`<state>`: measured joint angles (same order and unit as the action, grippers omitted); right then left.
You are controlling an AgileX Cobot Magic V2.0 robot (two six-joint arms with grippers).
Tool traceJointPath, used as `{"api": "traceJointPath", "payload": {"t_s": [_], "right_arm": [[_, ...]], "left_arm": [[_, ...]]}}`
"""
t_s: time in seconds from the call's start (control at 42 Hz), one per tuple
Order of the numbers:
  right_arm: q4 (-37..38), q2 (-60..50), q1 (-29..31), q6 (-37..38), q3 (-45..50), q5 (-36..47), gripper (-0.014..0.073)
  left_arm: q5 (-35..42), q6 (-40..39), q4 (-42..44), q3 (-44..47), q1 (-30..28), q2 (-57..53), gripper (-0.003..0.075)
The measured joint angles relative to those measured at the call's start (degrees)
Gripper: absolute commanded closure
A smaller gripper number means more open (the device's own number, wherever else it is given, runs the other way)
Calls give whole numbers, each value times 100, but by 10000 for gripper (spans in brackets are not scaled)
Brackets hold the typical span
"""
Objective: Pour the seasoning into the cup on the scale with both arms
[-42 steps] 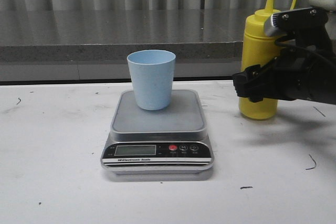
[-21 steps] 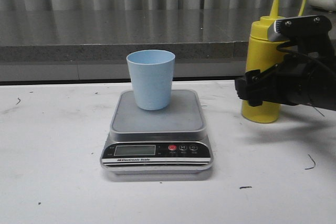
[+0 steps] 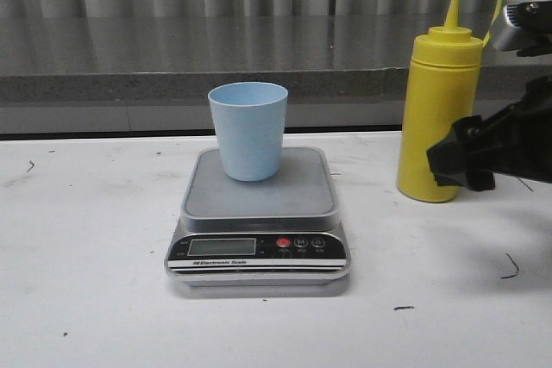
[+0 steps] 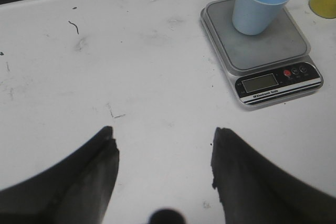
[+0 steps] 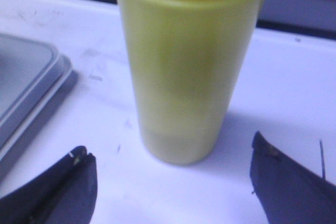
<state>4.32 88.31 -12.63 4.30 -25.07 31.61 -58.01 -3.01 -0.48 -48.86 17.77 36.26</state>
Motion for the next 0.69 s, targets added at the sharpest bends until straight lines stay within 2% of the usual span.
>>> {"api": "traceJointPath", "payload": {"t_s": [0.167,0.357,0.5,0.69], "right_arm": [[306,-1219,-159,574,-231,-2782,-20],[191,-2080,-228,617,-966,-5734,-20],[-168,-2580,-239,154,-1315,-6794,-20],[-705,-3474,-247,-511,-1339,-7403,-20]], "left_arm": [[0,0,0,0,0,0,335],[0,0,0,0,0,0,335],[0,0,0,0,0,0,335],[0,0,0,0,0,0,335]]}}
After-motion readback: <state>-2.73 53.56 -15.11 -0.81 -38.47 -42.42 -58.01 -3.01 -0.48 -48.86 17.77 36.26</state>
